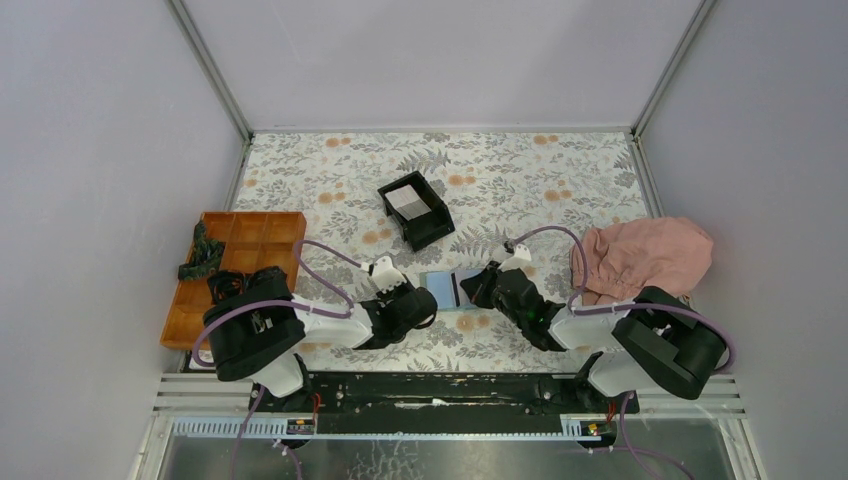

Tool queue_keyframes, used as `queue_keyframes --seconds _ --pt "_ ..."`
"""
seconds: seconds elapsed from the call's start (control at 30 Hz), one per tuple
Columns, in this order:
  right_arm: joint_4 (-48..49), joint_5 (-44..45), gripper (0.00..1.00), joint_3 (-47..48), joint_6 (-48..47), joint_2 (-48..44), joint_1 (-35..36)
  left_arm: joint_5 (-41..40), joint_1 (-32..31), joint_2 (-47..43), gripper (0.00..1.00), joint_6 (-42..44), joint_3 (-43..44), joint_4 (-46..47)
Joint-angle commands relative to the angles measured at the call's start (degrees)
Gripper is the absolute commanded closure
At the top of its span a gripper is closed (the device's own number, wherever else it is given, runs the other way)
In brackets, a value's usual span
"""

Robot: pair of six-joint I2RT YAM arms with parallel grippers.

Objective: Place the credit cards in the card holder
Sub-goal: Insert the credit card into the card holder.

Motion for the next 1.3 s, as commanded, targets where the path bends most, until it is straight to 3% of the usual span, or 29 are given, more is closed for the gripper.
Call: queue_keyframes --seconds 0.0,0.47,0.77,1.27 --pt "5.0 0.2 1.00 -0.8 1.2 0.9 -1.1 9.2 -1.2 4.2 0.88 1.3 -3.6 -12.2" --pt "13.3 -4.8 1.00 -2.1 4.1 6.2 -3.6 9.1 -1.3 4.6 0.88 1.5 -2.7 -13.1" --pt "8.6 -2.8 1.00 -2.4 2.4 0.3 -3.6 9.1 -1.3 5.2 0.88 1.4 -2.6 -12.9" --pt "12.9 -3.7 1.00 -3.0 3.0 5.1 -3.9 9.2 -1.3 5.2 0.88 1.4 -2.5 -12.9"
